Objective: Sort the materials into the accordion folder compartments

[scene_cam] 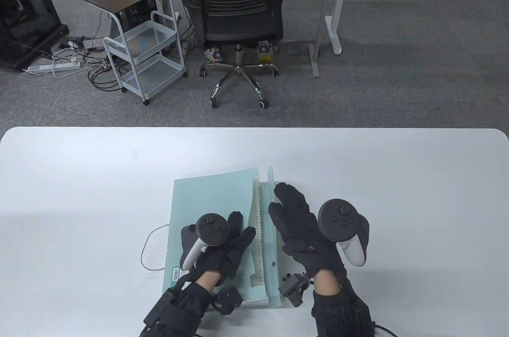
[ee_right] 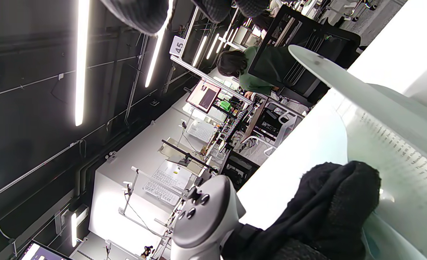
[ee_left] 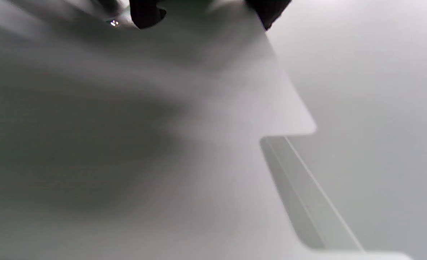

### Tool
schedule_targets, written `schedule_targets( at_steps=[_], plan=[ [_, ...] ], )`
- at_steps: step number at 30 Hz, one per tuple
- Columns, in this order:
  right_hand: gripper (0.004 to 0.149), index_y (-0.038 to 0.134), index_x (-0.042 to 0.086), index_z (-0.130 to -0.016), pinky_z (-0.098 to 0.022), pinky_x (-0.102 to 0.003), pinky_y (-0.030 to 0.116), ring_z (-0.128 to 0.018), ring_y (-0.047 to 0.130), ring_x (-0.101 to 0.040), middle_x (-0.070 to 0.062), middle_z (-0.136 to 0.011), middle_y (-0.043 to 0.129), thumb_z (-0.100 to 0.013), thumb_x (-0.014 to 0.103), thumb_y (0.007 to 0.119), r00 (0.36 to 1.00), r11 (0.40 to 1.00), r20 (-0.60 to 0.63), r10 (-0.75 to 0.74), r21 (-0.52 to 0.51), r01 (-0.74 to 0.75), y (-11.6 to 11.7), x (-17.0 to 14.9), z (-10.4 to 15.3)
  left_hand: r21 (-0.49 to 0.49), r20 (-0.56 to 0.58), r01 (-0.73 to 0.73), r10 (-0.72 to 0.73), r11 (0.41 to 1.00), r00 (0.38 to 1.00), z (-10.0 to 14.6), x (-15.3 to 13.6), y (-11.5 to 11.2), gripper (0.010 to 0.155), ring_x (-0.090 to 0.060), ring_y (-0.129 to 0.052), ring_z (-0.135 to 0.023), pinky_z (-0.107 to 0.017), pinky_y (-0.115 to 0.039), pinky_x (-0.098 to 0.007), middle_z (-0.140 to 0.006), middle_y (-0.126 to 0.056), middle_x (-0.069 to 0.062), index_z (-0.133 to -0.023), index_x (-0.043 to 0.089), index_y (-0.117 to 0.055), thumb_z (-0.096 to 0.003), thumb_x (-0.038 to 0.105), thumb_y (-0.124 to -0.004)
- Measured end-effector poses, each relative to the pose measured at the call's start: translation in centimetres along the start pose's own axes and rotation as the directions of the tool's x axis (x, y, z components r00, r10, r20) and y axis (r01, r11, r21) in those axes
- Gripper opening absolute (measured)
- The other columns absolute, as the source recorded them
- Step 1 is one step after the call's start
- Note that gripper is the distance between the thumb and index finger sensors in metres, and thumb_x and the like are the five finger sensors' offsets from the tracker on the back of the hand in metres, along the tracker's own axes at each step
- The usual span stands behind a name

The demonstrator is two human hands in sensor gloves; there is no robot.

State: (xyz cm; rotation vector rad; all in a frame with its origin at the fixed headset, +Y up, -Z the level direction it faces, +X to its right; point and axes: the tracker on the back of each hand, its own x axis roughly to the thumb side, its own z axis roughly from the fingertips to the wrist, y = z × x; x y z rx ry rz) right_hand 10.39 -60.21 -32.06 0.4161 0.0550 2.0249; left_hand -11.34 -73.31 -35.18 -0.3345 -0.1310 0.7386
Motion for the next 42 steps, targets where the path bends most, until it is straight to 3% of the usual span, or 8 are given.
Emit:
schedule_targets(
  at_steps=[16, 22, 32, 42],
  plan=[
    [0.061, 0.029, -0.002, -0.118, -0.068, -0.070, 0.031, -0.101, 0.025, -0.065, -0.038, -0.118, 0.020, -0.071, 0.032, 0.046, 1.000, 1.000, 0.019, -0.024, -0.008, 0.024, -0.4, 0.4, 0.4, -0.019, -0.030, 0.070, -0.070, 0.997, 0.997, -0.6, 0.1, -1.1, 0.069, -0.056, -0.025, -0.115, -0.068, -0.025, -0.077, -0.124, -0.044, -0.028, -0.124, 0.005, -0.025, -0.0758, 0.045, -0.053],
    [0.061, 0.029, -0.002, -0.118, -0.068, -0.069, 0.031, -0.101, 0.025, -0.065, -0.038, -0.118, 0.020, -0.071, 0.032, 0.046, 0.999, 1.000, 0.027, -0.027, -0.007, 0.027, -0.5, 0.5, 0.5, -0.047, -0.043, 0.126, -0.128, 0.991, 0.991, -1.0, 0.3, -1.8, 0.069, -0.059, -0.020, -0.113, -0.067, -0.023, -0.078, -0.122, -0.035, -0.031, -0.124, 0.006, -0.023, -0.0760, 0.046, -0.052],
    [0.061, 0.029, -0.002, -0.118, -0.068, -0.070, 0.031, -0.100, 0.025, -0.065, -0.038, -0.118, 0.020, -0.071, 0.032, 0.046, 0.999, 0.999, 0.030, -0.040, -0.018, 0.040, -0.9, 0.5, 0.7, -0.156, -0.072, 0.156, -0.169, 0.975, 0.983, -1.9, 0.4, -3.2, 0.073, -0.062, 0.004, -0.104, -0.061, -0.010, -0.077, -0.120, 0.002, -0.037, -0.124, 0.005, -0.013, -0.0766, 0.047, -0.050],
    [0.061, 0.029, -0.002, -0.118, -0.068, -0.070, 0.031, -0.100, 0.025, -0.065, -0.038, -0.118, 0.020, -0.071, 0.032, 0.047, 0.998, 0.999, 0.037, -0.047, -0.019, 0.048, -1.2, 0.6, 0.8, -0.223, -0.091, 0.120, -0.143, 0.967, 0.985, -2.4, -0.1, -4.0, 0.070, -0.057, 0.016, -0.099, -0.058, 0.000, -0.073, -0.118, 0.011, -0.032, -0.125, 0.006, -0.014, -0.0773, 0.045, -0.046]
  ],
)
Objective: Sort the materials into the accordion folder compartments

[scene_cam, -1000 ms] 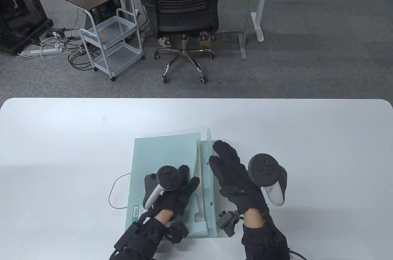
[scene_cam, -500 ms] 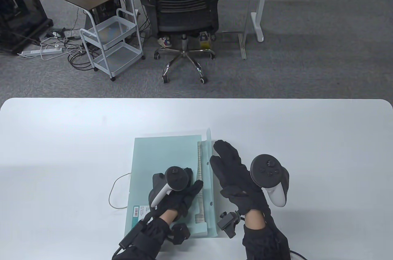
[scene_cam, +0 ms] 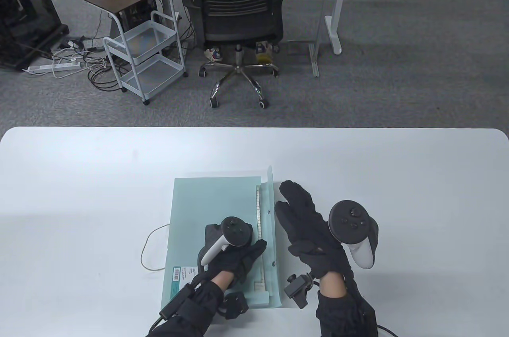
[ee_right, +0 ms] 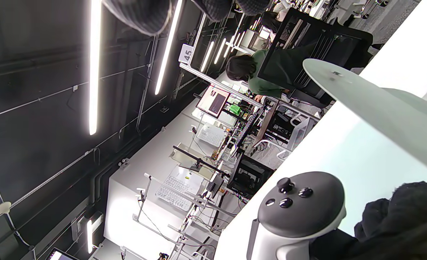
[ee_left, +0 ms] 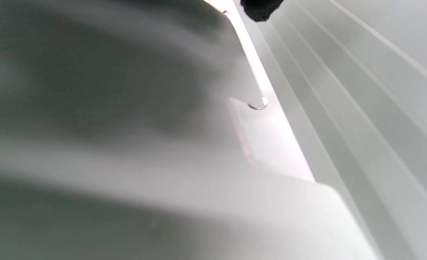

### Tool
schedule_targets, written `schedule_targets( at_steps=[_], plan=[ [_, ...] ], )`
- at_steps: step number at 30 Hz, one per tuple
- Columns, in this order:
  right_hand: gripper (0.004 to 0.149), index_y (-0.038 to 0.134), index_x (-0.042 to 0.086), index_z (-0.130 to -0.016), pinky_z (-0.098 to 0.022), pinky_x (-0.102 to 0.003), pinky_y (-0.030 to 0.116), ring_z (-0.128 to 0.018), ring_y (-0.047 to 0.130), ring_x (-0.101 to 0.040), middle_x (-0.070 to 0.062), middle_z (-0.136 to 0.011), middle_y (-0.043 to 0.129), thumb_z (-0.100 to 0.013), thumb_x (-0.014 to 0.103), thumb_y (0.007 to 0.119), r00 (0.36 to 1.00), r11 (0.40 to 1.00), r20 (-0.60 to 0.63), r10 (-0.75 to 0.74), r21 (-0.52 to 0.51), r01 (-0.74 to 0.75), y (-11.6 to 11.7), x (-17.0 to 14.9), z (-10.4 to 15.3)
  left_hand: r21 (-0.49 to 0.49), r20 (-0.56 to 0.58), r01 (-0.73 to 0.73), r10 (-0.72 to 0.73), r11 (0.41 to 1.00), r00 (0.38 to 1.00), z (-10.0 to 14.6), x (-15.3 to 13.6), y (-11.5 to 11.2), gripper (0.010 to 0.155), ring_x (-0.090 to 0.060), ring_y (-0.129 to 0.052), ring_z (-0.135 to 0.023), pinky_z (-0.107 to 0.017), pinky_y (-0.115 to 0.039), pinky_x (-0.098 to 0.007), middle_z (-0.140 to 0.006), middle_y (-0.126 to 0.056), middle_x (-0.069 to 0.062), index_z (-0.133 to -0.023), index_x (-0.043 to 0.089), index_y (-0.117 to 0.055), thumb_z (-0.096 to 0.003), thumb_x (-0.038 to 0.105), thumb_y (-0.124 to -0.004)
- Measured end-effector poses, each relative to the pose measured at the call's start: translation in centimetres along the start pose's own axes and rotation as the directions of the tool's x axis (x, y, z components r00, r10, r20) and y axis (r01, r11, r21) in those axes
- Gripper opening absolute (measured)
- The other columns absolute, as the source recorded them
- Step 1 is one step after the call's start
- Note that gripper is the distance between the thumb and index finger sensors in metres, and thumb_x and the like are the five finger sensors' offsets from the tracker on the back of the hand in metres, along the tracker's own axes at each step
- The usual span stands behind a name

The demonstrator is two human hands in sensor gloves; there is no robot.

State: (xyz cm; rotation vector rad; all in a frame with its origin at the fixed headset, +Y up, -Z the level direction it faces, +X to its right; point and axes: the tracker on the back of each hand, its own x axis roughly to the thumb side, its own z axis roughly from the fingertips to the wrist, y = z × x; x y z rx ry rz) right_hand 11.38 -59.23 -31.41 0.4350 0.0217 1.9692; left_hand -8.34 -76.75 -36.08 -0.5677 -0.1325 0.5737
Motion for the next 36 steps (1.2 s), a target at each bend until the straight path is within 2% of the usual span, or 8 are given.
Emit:
schedule_targets(
  at_steps=[10, 14, 17, 20, 24, 27, 31, 36],
  plan=[
    [0.061, 0.029, -0.002, -0.118, -0.068, -0.070, 0.030, -0.100, 0.023, -0.065, -0.038, -0.118, 0.019, -0.071, 0.032, 0.046, 1.000, 1.000, 0.007, -0.002, 0.001, 0.002, 0.0, 0.1, 0.1, -0.032, -0.032, -0.001, 0.000, 0.999, 0.999, -0.2, -0.1, 0.0, 0.065, -0.053, 0.017, -0.100, -0.059, 0.001, -0.071, -0.121, 0.009, -0.025, -0.126, 0.007, -0.019, -0.0775, 0.041, -0.045],
    [0.060, 0.029, -0.002, -0.118, -0.067, -0.070, 0.028, -0.099, 0.020, -0.065, -0.038, -0.118, 0.019, -0.071, 0.031, 0.045, 1.000, 1.000, 0.009, 0.002, -0.003, -0.002, 0.0, 0.1, 0.1, 0.058, -0.010, 0.005, -0.005, 0.998, 1.000, 0.7, -0.1, 0.9, 0.060, -0.054, 0.005, -0.106, -0.063, -0.008, -0.072, -0.127, -0.007, -0.021, -0.125, 0.006, -0.026, -0.0768, 0.035, -0.046],
    [0.059, 0.028, -0.002, -0.118, -0.068, -0.070, 0.028, -0.099, 0.020, -0.065, -0.038, -0.118, 0.019, -0.071, 0.030, 0.044, 1.000, 1.000, 0.005, -0.005, -0.012, 0.005, -0.2, 0.0, 0.2, 0.159, 0.025, 0.000, -0.004, 0.987, 1.000, 2.3, -0.1, 2.4, 0.058, -0.060, -0.009, -0.108, -0.068, -0.020, -0.074, -0.126, -0.015, -0.026, -0.124, 0.003, -0.031, -0.0757, 0.031, -0.049],
    [0.058, 0.028, -0.002, -0.118, -0.068, -0.070, 0.029, -0.099, 0.021, -0.065, -0.038, -0.118, 0.019, -0.071, 0.029, 0.043, 1.000, 0.999, -0.003, -0.010, -0.031, 0.010, -0.7, -0.2, 0.3, 0.234, -0.009, 0.044, -0.043, 0.971, 0.999, 4.0, -0.7, 4.5, 0.060, -0.068, -0.029, -0.108, -0.070, -0.034, -0.077, -0.124, -0.026, -0.034, -0.123, 0.001, -0.031, -0.0753, 0.030, -0.053],
    [0.056, 0.027, -0.003, -0.118, -0.067, -0.070, 0.030, -0.099, 0.023, -0.066, -0.038, -0.118, 0.020, -0.071, 0.026, 0.041, 0.998, 0.996, -0.049, -0.033, -0.088, 0.029, -1.5, -1.1, 0.4, 0.364, -0.154, 0.173, -0.124, 0.915, 0.980, 6.4, -3.4, 7.5, 0.065, -0.066, -0.053, -0.104, -0.070, -0.042, -0.077, -0.118, -0.044, -0.038, -0.120, -0.006, -0.035, -0.0724, 0.027, -0.064],
    [0.056, 0.027, -0.004, -0.117, -0.067, -0.070, 0.032, -0.099, 0.025, -0.066, -0.039, -0.117, 0.021, -0.071, 0.025, 0.042, 0.991, 0.989, -0.122, -0.058, -0.142, 0.041, -2.0, -2.6, 0.2, 0.396, -0.241, 0.195, -0.104, 0.897, 0.965, 7.6, -6.1, 8.7, 0.065, -0.063, -0.063, -0.100, -0.070, -0.046, -0.077, -0.115, -0.054, -0.037, -0.119, -0.008, -0.040, -0.0710, 0.026, -0.068],
    [0.056, 0.027, -0.005, -0.116, -0.067, -0.070, 0.035, -0.098, 0.031, -0.066, -0.040, -0.116, 0.024, -0.070, 0.022, 0.045, 0.972, 0.984, -0.231, -0.046, -0.181, 0.004, -1.9, -4.7, -0.3, 0.398, -0.282, 0.164, -0.049, 0.903, 0.958, 8.2, -9.0, 8.8, 0.068, -0.064, -0.065, -0.098, -0.070, -0.049, -0.076, -0.114, -0.057, -0.038, -0.119, -0.010, -0.041, -0.0706, 0.028, -0.071],
    [0.057, 0.025, -0.006, -0.115, -0.067, -0.070, 0.037, -0.098, 0.033, -0.066, -0.040, -0.115, 0.025, -0.070, 0.022, 0.046, 0.941, 0.991, -0.338, -0.002, -0.124, -0.042, -0.8, -7.4, -0.9, 0.358, -0.281, 0.093, 0.012, 0.929, 0.960, 7.8, -11.2, 8.1, 0.074, -0.069, -0.063, -0.095, -0.068, -0.054, -0.074, -0.114, -0.053, -0.044, -0.118, -0.016, -0.034, -0.0729, 0.033, -0.065]
  ],
)
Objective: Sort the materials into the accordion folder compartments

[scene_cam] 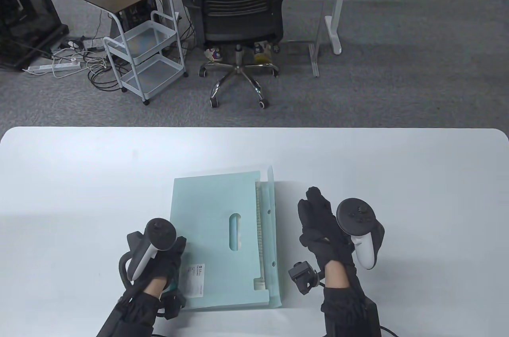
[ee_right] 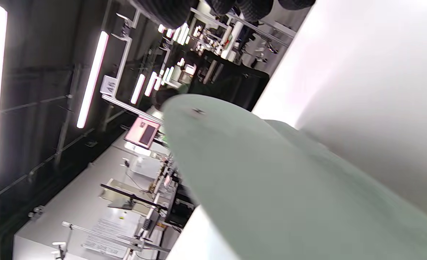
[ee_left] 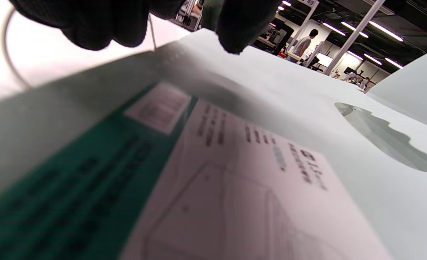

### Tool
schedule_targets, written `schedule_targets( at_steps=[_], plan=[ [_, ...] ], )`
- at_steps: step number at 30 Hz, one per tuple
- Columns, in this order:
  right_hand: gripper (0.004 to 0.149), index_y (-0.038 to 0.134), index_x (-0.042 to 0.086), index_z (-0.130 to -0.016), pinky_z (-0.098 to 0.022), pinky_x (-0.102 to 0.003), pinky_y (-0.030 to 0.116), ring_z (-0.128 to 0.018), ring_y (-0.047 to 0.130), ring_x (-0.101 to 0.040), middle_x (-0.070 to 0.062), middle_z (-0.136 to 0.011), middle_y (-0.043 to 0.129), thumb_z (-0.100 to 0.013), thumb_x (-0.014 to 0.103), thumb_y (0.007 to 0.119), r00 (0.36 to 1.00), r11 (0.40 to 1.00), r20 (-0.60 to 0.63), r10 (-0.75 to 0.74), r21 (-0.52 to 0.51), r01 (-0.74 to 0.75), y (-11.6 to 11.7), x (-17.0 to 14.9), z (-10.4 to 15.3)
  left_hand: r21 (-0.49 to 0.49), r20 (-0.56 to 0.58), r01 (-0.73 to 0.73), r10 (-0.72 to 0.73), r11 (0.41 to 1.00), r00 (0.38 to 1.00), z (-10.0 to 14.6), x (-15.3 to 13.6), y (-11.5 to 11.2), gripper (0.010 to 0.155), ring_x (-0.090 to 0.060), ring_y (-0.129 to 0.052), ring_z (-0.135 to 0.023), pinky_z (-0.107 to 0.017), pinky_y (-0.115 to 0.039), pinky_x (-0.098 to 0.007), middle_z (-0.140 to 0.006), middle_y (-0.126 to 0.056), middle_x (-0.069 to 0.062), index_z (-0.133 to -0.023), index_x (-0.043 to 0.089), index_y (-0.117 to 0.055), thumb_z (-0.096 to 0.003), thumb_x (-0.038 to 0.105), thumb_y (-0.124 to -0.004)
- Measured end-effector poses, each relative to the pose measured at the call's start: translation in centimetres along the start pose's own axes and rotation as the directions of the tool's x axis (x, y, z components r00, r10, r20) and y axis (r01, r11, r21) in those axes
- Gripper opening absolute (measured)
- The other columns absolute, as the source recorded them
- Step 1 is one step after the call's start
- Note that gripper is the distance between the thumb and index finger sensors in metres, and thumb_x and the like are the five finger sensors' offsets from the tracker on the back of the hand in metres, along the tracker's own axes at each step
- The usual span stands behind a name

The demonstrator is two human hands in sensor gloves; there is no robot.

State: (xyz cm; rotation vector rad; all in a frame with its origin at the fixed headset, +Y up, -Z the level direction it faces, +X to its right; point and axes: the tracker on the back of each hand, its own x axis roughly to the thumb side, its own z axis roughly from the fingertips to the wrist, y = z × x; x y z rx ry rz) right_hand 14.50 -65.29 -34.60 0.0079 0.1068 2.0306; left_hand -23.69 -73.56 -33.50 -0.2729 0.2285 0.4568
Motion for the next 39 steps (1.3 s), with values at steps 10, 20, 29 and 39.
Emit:
schedule_targets(
  at_steps=[10, 20, 29, 39],
  plan=[
    [0.059, 0.028, -0.007, -0.115, -0.066, -0.070, 0.042, -0.096, 0.041, -0.066, -0.040, -0.114, 0.029, -0.070, 0.025, 0.049, 0.980, 0.996, -0.180, 0.082, 0.059, -0.072, 1.7, -5.6, -2.0, -0.062, -0.046, -0.095, 0.093, 0.994, 0.995, -1.1, -1.7, -0.6, 0.063, -0.048, -0.083, -0.083, -0.064, -0.070, -0.061, -0.104, -0.072, -0.030, -0.117, -0.010, -0.047, -0.0712, 0.027, -0.069],
    [0.065, 0.035, -0.006, -0.115, -0.062, -0.062, 0.061, -0.088, 0.073, -0.051, -0.037, -0.110, 0.050, -0.069, 0.036, 0.054, 0.933, 0.973, -0.298, 0.201, 0.173, -0.155, 3.9, -7.7, -2.6, -0.078, -0.072, -0.102, 0.096, 0.992, 0.993, -1.5, -2.1, -0.8, 0.062, -0.037, -0.088, -0.076, -0.061, -0.075, -0.053, -0.102, -0.073, -0.025, -0.116, -0.006, -0.051, -0.0701, 0.028, -0.072],
    [0.064, 0.038, -0.005, -0.115, -0.063, -0.058, 0.064, -0.088, 0.077, -0.045, -0.036, -0.108, 0.056, -0.068, 0.036, 0.055, 0.924, 0.955, -0.357, 0.135, 0.297, -0.025, 5.1, -8.7, -2.9, -0.085, -0.074, -0.095, 0.089, 0.992, 0.993, -1.4, -2.0, -0.7, 0.062, -0.034, -0.087, -0.075, -0.062, -0.074, -0.052, -0.101, -0.072, -0.023, -0.116, -0.005, -0.050, -0.0700, 0.029, -0.072],
    [0.069, 0.032, -0.006, -0.115, -0.065, -0.062, 0.059, -0.095, 0.068, -0.048, -0.037, -0.112, 0.046, -0.068, 0.038, 0.055, 0.920, 0.898, -0.390, -0.039, 0.391, 0.203, 5.9, -9.3, -3.0, -0.093, -0.076, -0.100, 0.093, 0.991, 0.993, -1.4, -2.1, -0.7, 0.062, -0.033, -0.087, -0.074, -0.062, -0.074, -0.051, -0.101, -0.071, -0.022, -0.116, -0.004, -0.050, -0.0700, 0.030, -0.072]
  ],
)
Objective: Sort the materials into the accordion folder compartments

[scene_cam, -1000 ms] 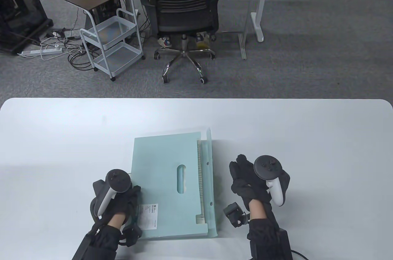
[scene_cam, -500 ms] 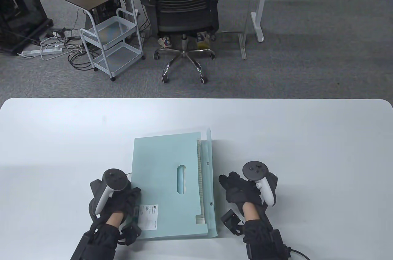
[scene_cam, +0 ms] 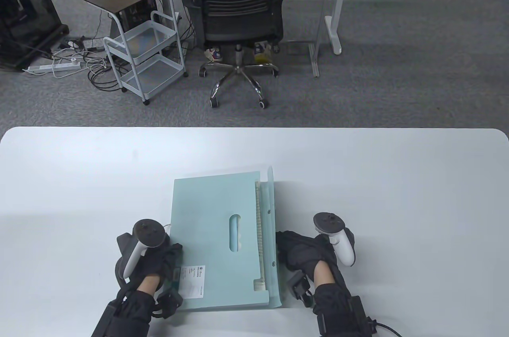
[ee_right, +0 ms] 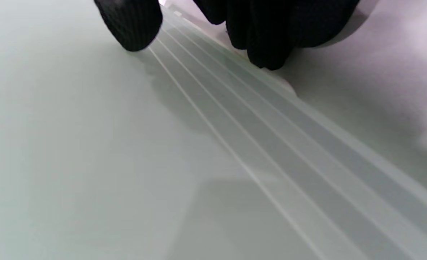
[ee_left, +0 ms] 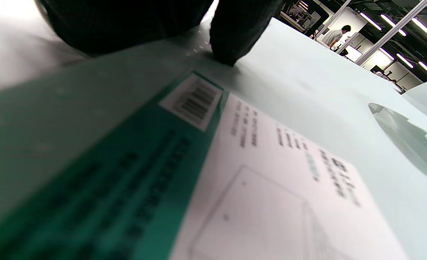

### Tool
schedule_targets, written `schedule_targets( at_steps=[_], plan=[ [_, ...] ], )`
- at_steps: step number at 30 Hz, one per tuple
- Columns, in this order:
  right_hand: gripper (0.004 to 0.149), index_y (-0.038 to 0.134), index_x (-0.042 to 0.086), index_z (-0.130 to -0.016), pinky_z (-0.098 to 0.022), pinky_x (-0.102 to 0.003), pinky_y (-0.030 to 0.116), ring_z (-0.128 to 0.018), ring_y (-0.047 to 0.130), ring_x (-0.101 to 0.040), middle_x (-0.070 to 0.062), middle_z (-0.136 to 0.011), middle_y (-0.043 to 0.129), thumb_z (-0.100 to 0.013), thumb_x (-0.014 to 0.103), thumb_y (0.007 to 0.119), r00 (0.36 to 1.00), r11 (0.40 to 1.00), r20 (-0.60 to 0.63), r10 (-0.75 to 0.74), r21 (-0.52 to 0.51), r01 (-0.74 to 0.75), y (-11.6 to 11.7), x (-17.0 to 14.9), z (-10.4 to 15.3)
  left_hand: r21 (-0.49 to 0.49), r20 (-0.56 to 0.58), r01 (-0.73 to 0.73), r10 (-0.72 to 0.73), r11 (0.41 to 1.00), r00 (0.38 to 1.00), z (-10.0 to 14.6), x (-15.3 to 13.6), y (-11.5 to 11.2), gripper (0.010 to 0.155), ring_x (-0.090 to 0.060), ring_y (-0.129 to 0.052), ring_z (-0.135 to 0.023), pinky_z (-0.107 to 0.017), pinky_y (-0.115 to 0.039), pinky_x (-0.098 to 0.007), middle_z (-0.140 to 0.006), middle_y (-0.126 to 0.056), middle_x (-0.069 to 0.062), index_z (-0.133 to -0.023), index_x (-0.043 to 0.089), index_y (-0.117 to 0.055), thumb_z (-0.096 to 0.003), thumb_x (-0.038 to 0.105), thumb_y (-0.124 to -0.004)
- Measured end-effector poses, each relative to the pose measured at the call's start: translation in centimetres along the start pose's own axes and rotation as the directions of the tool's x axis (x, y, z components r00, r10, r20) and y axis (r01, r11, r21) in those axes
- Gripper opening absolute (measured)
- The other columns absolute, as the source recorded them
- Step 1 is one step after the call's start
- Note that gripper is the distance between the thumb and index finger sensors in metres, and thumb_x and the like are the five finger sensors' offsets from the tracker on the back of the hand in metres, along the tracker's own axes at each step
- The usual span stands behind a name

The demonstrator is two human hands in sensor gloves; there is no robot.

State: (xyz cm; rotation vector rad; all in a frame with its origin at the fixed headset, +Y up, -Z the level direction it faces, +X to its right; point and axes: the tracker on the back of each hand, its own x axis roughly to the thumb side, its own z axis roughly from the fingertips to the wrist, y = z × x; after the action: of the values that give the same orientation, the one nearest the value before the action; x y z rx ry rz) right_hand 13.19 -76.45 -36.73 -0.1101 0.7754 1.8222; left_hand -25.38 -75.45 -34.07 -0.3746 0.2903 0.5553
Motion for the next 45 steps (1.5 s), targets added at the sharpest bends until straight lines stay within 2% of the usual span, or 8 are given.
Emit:
schedule_targets(
  at_steps=[6, 12, 23, 30, 45],
  plan=[
    [0.073, 0.026, -0.006, -0.116, -0.066, -0.063, 0.056, -0.096, 0.060, -0.051, -0.038, -0.114, 0.040, -0.068, 0.041, 0.055, 1.000, 0.998, 0.013, 0.010, 0.057, -0.011, 0.4, 0.1, -0.1, 0.002, 0.001, 0.003, -0.003, 1.000, 1.000, 0.0, 0.0, 0.0, 0.062, -0.032, -0.086, -0.074, -0.062, -0.074, -0.051, -0.101, -0.071, -0.022, -0.116, -0.004, -0.049, -0.0701, 0.030, -0.072],
    [0.075, 0.024, -0.006, -0.115, -0.066, -0.063, 0.056, -0.096, 0.058, -0.051, -0.038, -0.114, 0.038, -0.068, 0.041, 0.056, 1.000, 0.998, 0.014, 0.017, 0.055, -0.017, 0.8, 0.3, -0.2, 0.001, 0.003, -0.001, 0.001, 1.000, 1.000, 0.0, -0.1, -0.1, 0.062, -0.032, -0.086, -0.074, -0.062, -0.074, -0.051, -0.101, -0.071, -0.022, -0.117, -0.004, -0.049, -0.0700, 0.030, -0.072],
    [0.079, 0.020, -0.010, -0.114, -0.065, -0.064, 0.054, -0.092, 0.056, -0.052, -0.040, -0.112, 0.035, -0.067, 0.041, 0.058, 0.991, 0.991, -0.003, 0.136, 0.004, -0.136, 2.5, 1.4, -0.4, -0.003, 0.006, -0.006, 0.006, 1.000, 1.000, 0.0, -0.1, -0.1, 0.062, -0.032, -0.086, -0.074, -0.062, -0.074, -0.051, -0.101, -0.071, -0.022, -0.117, -0.005, -0.049, -0.0701, 0.030, -0.072],
    [0.078, 0.021, -0.010, -0.114, -0.064, -0.063, 0.055, -0.089, 0.059, -0.050, -0.040, -0.111, 0.038, -0.067, 0.041, 0.057, 0.962, 0.959, -0.027, 0.272, -0.070, -0.274, 3.7, 2.1, -0.2, -0.002, 0.010, -0.012, 0.012, 1.000, 1.000, 0.0, -0.2, -0.1, 0.062, -0.033, -0.086, -0.074, -0.063, -0.074, -0.052, -0.101, -0.070, -0.022, -0.117, -0.005, -0.049, -0.0703, 0.030, -0.071],
    [0.080, 0.022, -0.010, -0.114, -0.063, -0.062, 0.056, -0.087, 0.061, -0.048, -0.039, -0.109, 0.040, -0.066, 0.043, 0.058, 0.951, 0.944, -0.044, 0.307, -0.112, -0.310, 4.1, 2.2, -0.3, -0.012, 0.015, -0.062, 0.062, 0.998, 0.998, 0.0, -0.6, 0.0, 0.062, -0.033, -0.086, -0.075, -0.062, -0.075, -0.053, -0.102, -0.070, -0.023, -0.117, -0.004, -0.049, -0.0703, 0.030, -0.071]
  ],
)
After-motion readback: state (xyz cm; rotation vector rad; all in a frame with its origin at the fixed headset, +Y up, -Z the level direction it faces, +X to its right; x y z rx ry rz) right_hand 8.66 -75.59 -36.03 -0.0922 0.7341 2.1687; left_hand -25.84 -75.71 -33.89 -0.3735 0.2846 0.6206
